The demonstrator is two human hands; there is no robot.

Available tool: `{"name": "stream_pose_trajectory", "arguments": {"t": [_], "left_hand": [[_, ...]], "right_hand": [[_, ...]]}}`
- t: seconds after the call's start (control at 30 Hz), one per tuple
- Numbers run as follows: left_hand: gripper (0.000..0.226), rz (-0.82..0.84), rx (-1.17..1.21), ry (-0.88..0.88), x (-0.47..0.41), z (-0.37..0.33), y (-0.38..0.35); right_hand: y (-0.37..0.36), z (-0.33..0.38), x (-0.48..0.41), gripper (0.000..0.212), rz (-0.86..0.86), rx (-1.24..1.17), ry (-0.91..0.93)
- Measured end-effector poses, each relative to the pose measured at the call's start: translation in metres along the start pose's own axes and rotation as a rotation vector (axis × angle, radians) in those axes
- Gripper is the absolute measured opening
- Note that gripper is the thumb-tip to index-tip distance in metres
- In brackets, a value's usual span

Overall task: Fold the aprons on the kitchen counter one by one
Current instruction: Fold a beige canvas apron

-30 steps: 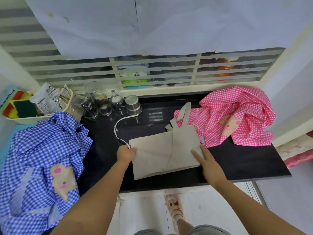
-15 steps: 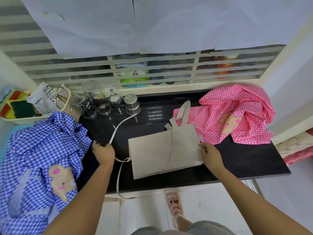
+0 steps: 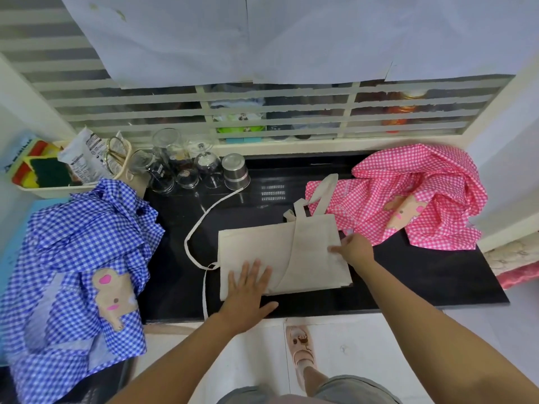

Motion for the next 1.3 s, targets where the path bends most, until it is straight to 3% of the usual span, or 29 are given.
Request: {"name": "stream_pose_trajectory", "arguments": {"t": [0.13, 0.2, 0.27, 0.37, 0.53, 0.7, 0.8, 0.87, 0.97, 1.03, 1.13, 1.23, 1.3], "left_hand": [[0.069, -0.069, -0.041, -0.016, 0.0, 0.025, -0.005], [0.069, -0.044, -0.06, -0.066, -0.002, 0.032, -0.001], [0.08, -0.027, -0.061, -0.109, -0.004, 0.036, 0.002], [0.105, -0.012, -0.054, -0.08, -0.007, 0.036, 0.011], [0.081, -0.059, -0.053, -0.101, 0.003, -0.007, 0.011], [0.052, -0.216, 0.032, -0.07, 0.013, -0.029, 0.022], [0.057, -0.217, 0.029, -0.05, 0.014, -0.027, 0.02], [0.075, -0.243, 0.005, -0.064, 0.017, -0.031, 0.018], [0.101, -0.331, 0.018, -0.145, 0.024, -0.044, 0.022], [0.103, -0.425, 0.135, -0.146, 0.028, -0.044, 0.032], [0.083, -0.526, 0.352, -0.097, 0.036, -0.03, 0.049], [0.09, -0.44, 0.313, -0.111, 0.037, -0.021, 0.042], [0.098, -0.356, 0.195, -0.123, 0.04, -0.011, 0.023]], "right_hand": [[-0.02, -0.005, 0.012, 0.031, 0.223, -0.43, -0.176], [-0.034, -0.003, 0.023, 0.036, 0.384, -0.46, -0.203], [-0.04, 0.002, 0.03, 0.036, 0.437, -0.547, -0.181], [-0.047, 0.003, 0.042, 0.03, 0.417, -0.626, -0.189], [-0.037, -0.008, 0.045, 0.036, 0.255, -0.597, -0.162], [-0.035, -0.02, 0.056, 0.035, 0.297, -0.65, -0.203], [-0.038, -0.023, 0.069, 0.033, 0.363, -0.672, -0.245], [-0.044, -0.023, 0.079, 0.033, 0.395, -0.768, -0.291], [-0.061, -0.029, 0.097, 0.023, 0.299, -1.061, -0.427], [-0.082, -0.034, 0.115, 0.013, 0.257, -1.236, -0.51], [-0.109, -0.032, 0.144, 0.015, 0.321, -1.385, -0.548], [-0.114, -0.027, 0.166, 0.015, 0.43, -1.298, -0.549], [-0.114, -0.029, 0.18, 0.018, 0.537, -1.05, -0.537]]}}
Point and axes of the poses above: each hand's wrist, its own x-axis away from the middle knuckle, its own y-axis out of the back of the hand, z = x × y, the point moved 10 cm from there along -x, towards the middle knuckle, and after that the axes turned 7 degrees about -x, right-handed, at the moved point
